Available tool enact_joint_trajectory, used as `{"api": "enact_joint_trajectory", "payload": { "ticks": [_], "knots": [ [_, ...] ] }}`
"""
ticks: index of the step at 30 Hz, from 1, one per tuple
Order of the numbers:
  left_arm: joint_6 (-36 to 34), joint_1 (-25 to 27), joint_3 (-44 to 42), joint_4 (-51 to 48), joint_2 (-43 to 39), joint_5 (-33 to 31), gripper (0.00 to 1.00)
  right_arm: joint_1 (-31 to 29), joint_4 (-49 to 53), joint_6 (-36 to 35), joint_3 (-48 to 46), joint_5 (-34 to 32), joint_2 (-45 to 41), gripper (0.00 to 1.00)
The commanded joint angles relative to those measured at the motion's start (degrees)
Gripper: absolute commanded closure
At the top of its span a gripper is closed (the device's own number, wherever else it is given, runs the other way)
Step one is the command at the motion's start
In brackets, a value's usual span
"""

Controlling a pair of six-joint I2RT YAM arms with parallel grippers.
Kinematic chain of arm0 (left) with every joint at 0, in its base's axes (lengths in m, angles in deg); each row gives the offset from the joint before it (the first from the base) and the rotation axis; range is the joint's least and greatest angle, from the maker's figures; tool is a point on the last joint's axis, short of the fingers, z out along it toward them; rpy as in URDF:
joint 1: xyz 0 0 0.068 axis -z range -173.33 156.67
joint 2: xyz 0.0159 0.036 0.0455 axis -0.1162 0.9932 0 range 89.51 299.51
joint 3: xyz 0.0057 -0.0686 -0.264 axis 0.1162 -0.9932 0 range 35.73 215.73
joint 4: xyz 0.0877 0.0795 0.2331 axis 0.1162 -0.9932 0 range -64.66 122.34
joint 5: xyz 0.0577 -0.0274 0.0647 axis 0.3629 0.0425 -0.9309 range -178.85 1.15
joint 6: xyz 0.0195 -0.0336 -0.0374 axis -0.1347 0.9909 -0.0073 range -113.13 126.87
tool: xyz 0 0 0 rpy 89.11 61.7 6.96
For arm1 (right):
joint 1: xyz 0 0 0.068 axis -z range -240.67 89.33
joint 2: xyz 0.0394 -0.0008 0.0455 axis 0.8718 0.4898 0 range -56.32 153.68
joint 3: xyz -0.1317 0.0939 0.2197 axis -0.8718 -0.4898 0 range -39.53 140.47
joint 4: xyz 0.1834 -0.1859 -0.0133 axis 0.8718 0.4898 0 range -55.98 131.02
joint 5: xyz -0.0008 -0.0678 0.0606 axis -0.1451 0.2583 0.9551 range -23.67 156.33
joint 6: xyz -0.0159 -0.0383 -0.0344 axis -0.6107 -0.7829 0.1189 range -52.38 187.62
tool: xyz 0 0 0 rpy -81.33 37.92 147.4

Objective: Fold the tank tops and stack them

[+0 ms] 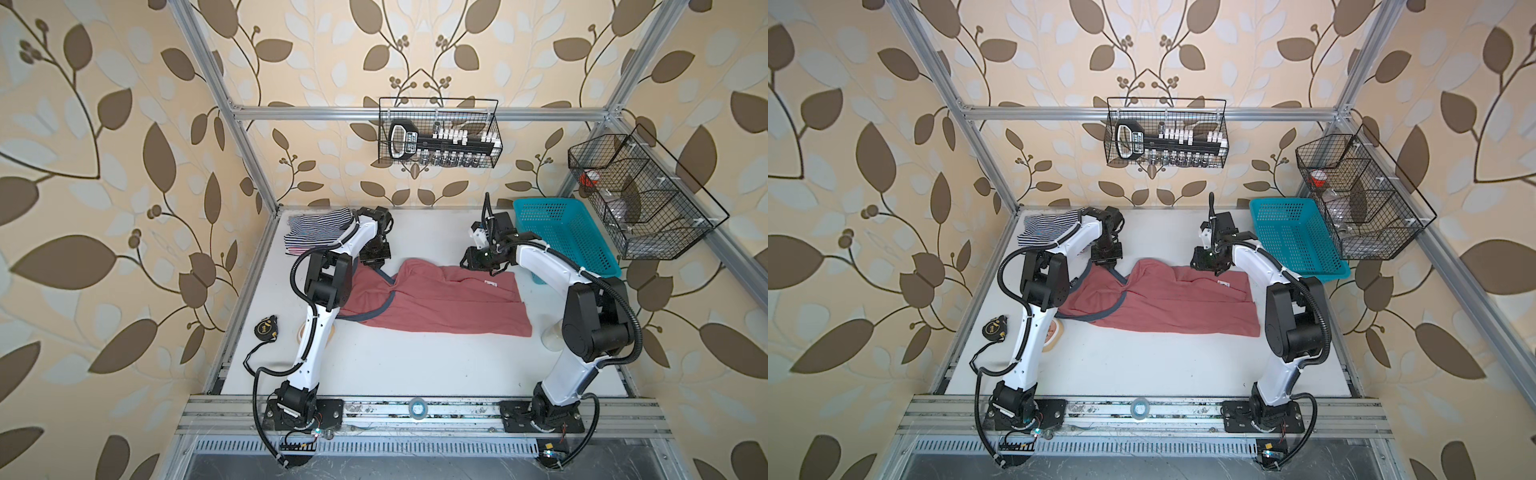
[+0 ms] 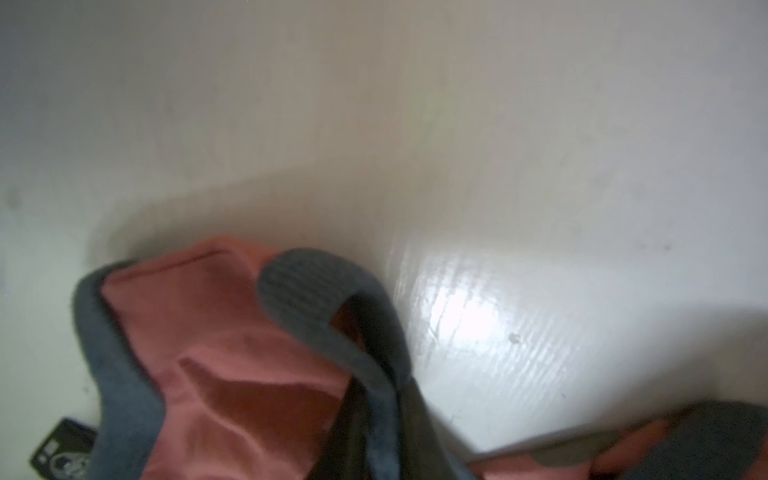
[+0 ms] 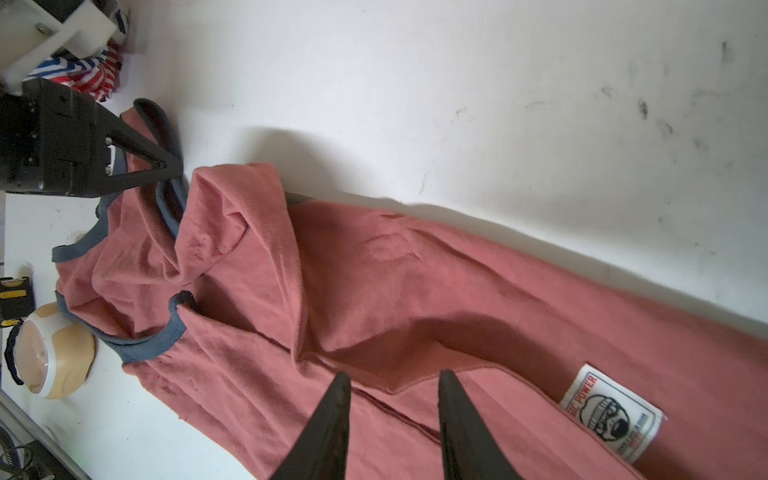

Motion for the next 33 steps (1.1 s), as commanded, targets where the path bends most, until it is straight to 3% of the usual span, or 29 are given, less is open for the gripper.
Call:
{"api": "enact_joint_trajectory", "payload": {
  "ticks": [1,13,24,33],
  "knots": [
    [1.27,0.09,-1.61,-2.79,1.51,-2.13,1.0,0.24,-1.5,0.0,-2.0,1.54,-1.86,0.64],
    [7.54,-2.23,-6.23,2.98,-16.42,-9.06,1.0,0.26,-5.93,1.91,-4.33,3.34,0.66,0.64],
    [9.75,-6.55,-7.72,2.34,-16.65,-13.37,1.0,-0.45,-8.8,3.68,-3.96,5.01,3.78,0.64],
    [9.74,-8.86,-3.82,1.69,-12.54,-14.07,1.0,-0.71,-12.8,7.22,-2.63,8.78,7.59,0.62]
  ]
}}
